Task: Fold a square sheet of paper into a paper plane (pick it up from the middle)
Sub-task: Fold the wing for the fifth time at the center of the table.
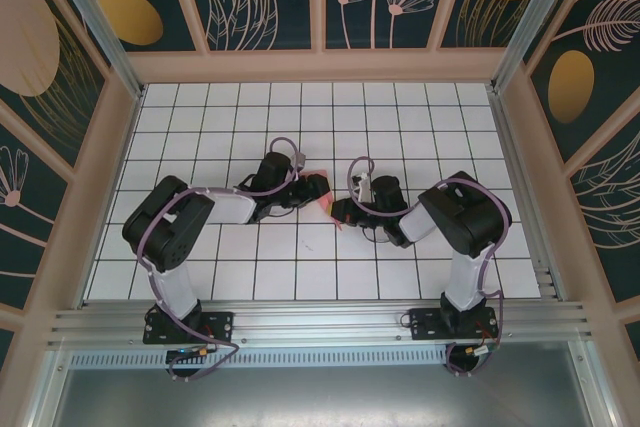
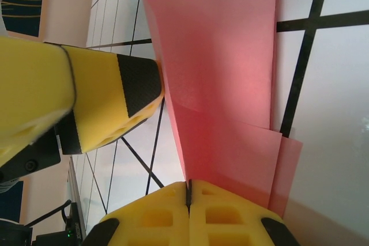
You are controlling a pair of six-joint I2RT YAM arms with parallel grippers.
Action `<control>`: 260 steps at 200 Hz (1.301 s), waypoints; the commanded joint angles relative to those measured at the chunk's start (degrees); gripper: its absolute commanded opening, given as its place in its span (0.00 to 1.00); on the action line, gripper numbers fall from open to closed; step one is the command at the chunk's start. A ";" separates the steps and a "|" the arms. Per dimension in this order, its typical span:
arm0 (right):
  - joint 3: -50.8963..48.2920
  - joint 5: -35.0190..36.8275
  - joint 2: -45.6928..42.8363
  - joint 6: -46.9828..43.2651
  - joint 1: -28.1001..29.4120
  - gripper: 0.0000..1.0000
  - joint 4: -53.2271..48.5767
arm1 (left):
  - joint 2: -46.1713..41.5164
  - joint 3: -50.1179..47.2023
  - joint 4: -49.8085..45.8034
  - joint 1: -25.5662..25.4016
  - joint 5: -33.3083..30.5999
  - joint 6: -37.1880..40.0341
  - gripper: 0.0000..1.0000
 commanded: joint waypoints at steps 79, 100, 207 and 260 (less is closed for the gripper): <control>1.29 9.99 -11.56 -11.83 1.24 0.24 -19.14 | 3.51 4.04 0.85 0.12 0.82 2.53 0.51; 2.95 13.97 -12.75 -15.59 2.31 0.27 -25.37 | 3.71 4.58 -0.06 0.08 0.89 2.81 0.51; 8.33 18.83 -10.91 -22.39 4.55 0.21 -33.01 | 4.78 5.42 -0.63 0.09 0.95 2.84 0.51; 8.48 16.99 -11.16 -21.74 4.69 0.24 -32.54 | 4.92 6.09 -1.18 0.08 0.74 3.06 0.51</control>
